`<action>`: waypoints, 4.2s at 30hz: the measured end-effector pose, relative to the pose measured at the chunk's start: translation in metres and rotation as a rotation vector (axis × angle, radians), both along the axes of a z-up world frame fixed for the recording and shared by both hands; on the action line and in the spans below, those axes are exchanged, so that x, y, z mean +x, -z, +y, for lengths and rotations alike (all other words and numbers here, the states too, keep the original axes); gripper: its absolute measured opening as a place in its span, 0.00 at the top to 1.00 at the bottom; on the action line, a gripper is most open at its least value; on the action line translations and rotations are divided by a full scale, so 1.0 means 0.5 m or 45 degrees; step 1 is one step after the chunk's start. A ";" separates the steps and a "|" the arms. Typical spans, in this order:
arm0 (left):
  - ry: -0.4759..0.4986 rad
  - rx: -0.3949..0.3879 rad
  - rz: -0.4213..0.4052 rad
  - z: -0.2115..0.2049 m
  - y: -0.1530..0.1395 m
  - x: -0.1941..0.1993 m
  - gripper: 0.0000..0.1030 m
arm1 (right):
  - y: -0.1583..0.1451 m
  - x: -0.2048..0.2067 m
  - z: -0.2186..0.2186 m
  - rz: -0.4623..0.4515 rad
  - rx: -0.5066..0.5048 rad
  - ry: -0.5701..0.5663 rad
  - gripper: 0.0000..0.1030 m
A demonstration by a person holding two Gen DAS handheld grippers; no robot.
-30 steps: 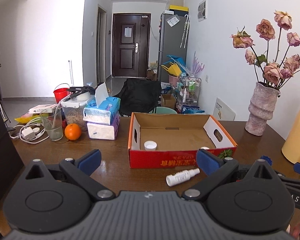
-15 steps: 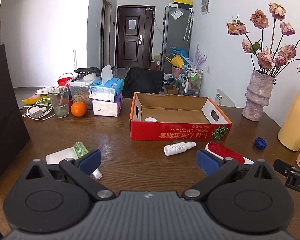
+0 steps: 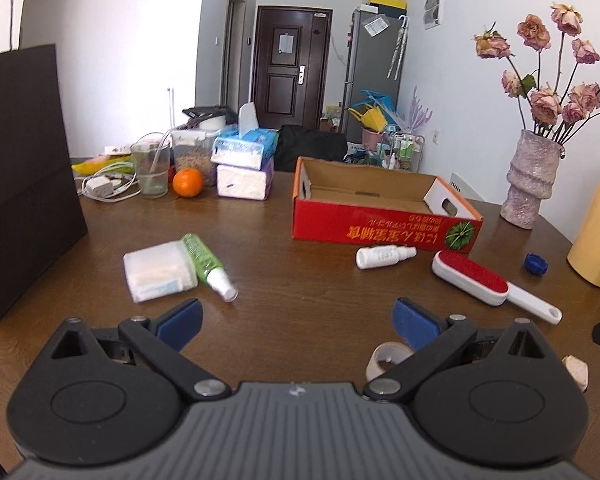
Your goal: Organize rigid objects
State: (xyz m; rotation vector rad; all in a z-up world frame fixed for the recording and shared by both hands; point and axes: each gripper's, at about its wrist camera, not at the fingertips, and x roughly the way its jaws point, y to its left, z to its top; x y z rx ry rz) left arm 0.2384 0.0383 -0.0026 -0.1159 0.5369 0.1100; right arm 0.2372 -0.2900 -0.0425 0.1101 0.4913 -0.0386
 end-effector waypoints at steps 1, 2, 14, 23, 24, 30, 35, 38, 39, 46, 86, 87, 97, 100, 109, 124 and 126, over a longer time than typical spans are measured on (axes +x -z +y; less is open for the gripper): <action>-0.006 -0.006 0.007 0.005 0.007 -0.003 0.00 | 0.005 -0.003 -0.004 0.008 -0.005 0.002 0.00; -0.012 -0.012 0.013 0.012 0.015 -0.007 0.00 | 0.013 -0.007 -0.008 0.018 -0.009 0.005 0.00; -0.051 0.030 0.100 0.049 0.107 -0.024 0.00 | 0.082 -0.019 -0.039 0.137 -0.024 0.011 0.00; -0.028 0.041 0.165 0.041 0.177 -0.020 0.00 | 0.104 -0.012 -0.045 0.161 -0.007 0.020 0.00; -0.020 0.040 0.160 0.039 0.179 -0.019 0.01 | 0.105 -0.011 -0.043 0.163 -0.010 0.018 0.00; 0.005 0.044 0.175 0.029 0.191 -0.006 0.36 | 0.114 -0.004 -0.034 0.180 -0.019 0.007 0.00; 0.000 0.048 0.169 0.029 0.197 -0.001 0.47 | 0.125 0.009 -0.028 0.197 -0.025 -0.003 0.00; -0.004 0.037 0.157 0.031 0.193 -0.002 0.47 | 0.135 0.023 -0.023 0.212 -0.053 -0.008 0.00; -0.005 0.034 0.152 0.032 0.190 -0.003 0.47 | 0.137 0.028 -0.021 0.211 -0.066 -0.006 0.00; -0.010 0.023 0.130 0.036 0.180 -0.003 0.47 | 0.151 0.063 -0.020 0.231 -0.092 -0.013 0.09; 0.055 0.027 -0.009 0.019 0.096 0.044 0.47 | 0.085 0.084 0.025 0.068 -0.110 -0.099 0.42; 0.058 0.028 -0.016 0.017 0.090 0.049 0.47 | 0.079 0.087 0.028 0.058 -0.107 -0.103 0.42; 0.100 0.042 -0.107 -0.007 0.023 0.109 0.47 | 0.014 0.130 0.072 -0.046 -0.074 -0.143 0.42; 0.110 0.042 -0.134 -0.017 0.004 0.130 0.47 | -0.006 0.144 0.085 -0.078 -0.065 -0.158 0.42; 0.142 0.033 -0.167 -0.046 -0.026 0.191 0.47 | -0.048 0.188 0.126 -0.139 -0.034 -0.194 0.42; 0.159 -0.025 -0.154 -0.085 -0.016 0.316 0.47 | -0.064 0.305 0.172 -0.178 0.014 -0.183 0.42; 0.150 -0.039 -0.152 -0.086 -0.016 0.337 0.47 | -0.061 0.326 0.175 -0.179 0.024 -0.183 0.42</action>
